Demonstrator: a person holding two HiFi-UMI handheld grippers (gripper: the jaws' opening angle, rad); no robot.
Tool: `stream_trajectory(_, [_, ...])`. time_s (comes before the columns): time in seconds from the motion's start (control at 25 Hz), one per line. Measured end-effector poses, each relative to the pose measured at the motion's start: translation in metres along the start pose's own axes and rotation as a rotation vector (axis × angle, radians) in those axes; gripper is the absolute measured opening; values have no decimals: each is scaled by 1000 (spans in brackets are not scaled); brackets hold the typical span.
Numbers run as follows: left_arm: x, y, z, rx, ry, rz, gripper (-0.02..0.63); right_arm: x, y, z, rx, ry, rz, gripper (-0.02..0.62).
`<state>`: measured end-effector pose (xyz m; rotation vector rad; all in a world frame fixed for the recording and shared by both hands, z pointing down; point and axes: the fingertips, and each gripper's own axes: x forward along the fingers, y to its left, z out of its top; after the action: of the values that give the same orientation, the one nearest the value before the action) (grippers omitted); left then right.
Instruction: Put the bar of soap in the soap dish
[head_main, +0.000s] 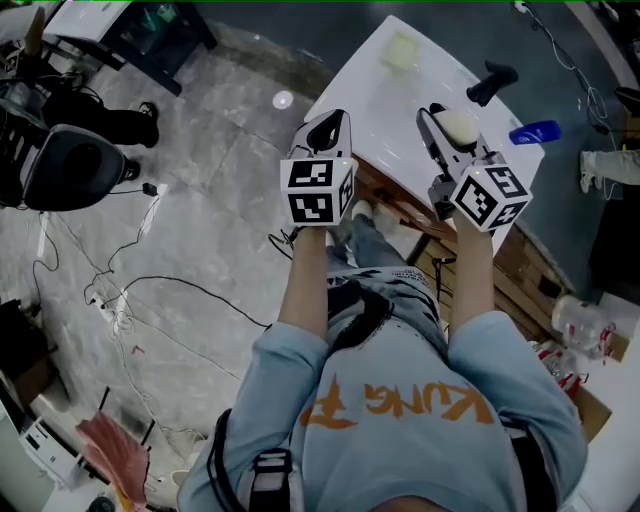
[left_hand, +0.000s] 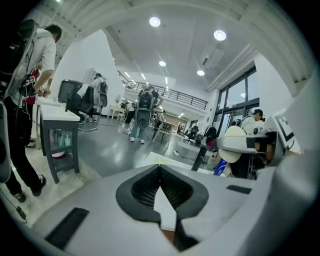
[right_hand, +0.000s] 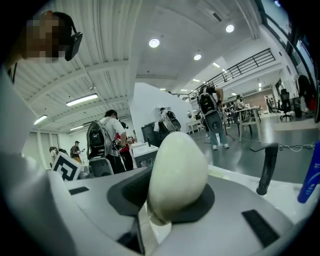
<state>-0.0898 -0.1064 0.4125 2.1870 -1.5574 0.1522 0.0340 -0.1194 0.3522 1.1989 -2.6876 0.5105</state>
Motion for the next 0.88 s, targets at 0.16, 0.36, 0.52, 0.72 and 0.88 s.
stream_trajectory(0.16, [30,0,-5,7,34,6,20,16,-30,-6,26,12,1,124])
stream_trajectory(0.36, [73,9,22,42,50,22,20,52,-72,3,85,3,20,126])
stream_trajectory(0.52, [99,6,36,53,67,45,20,70,-91,10,99,17,59,126])
stream_trajectory(0.72, [131,-11,11,43,133,32,20,94,-124,-8,133,57,81,124])
stream_trajectory(0.88, [151,-9,4,20,161,39,20,127,-143,-17,134,90,96,124])
